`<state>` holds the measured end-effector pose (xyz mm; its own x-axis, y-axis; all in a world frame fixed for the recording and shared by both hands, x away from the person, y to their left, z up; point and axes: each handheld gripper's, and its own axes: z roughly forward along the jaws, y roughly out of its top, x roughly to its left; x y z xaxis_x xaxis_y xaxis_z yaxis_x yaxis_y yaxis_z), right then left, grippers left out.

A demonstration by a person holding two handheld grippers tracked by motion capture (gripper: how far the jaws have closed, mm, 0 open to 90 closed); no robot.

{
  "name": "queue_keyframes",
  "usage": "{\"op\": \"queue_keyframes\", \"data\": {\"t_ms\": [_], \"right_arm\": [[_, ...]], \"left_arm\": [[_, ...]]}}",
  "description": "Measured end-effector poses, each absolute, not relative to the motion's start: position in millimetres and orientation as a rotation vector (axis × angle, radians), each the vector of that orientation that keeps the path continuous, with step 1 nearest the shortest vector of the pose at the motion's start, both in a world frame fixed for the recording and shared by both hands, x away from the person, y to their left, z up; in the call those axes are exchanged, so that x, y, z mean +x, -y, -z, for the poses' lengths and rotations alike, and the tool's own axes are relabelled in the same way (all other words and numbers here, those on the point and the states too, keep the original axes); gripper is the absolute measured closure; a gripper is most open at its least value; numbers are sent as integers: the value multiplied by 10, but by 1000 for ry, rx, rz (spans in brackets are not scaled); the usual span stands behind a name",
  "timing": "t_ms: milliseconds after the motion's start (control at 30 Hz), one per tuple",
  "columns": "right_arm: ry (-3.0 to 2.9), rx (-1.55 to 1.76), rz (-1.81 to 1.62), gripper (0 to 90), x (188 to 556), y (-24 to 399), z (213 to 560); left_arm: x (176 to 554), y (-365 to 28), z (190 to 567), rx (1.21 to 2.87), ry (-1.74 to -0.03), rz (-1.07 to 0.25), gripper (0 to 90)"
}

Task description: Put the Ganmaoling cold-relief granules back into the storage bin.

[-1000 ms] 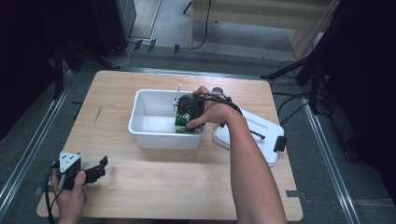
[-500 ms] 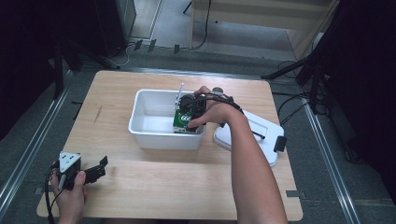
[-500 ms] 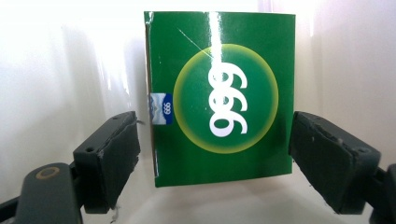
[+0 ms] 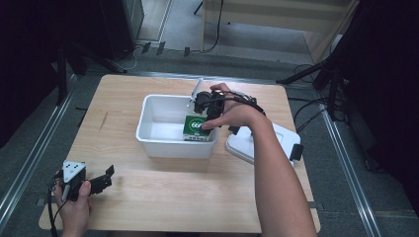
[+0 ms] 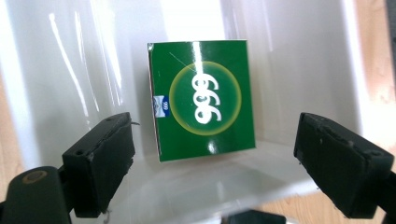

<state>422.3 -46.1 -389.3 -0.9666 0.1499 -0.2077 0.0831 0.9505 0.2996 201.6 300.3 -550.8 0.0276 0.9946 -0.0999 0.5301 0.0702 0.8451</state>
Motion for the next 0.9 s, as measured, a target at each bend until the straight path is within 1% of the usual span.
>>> {"op": "queue_keyframes", "data": {"t_ms": [433,900], "right_arm": [[-2825,260,-494,101,4155,807,3523],[-2781,385,-495,102,4077,1411,3420]], "left_arm": [[2011,-2998,5508,1562,-1597,-788,41],[2005,-2984,5509,1573,-1589,-795,41]]}}
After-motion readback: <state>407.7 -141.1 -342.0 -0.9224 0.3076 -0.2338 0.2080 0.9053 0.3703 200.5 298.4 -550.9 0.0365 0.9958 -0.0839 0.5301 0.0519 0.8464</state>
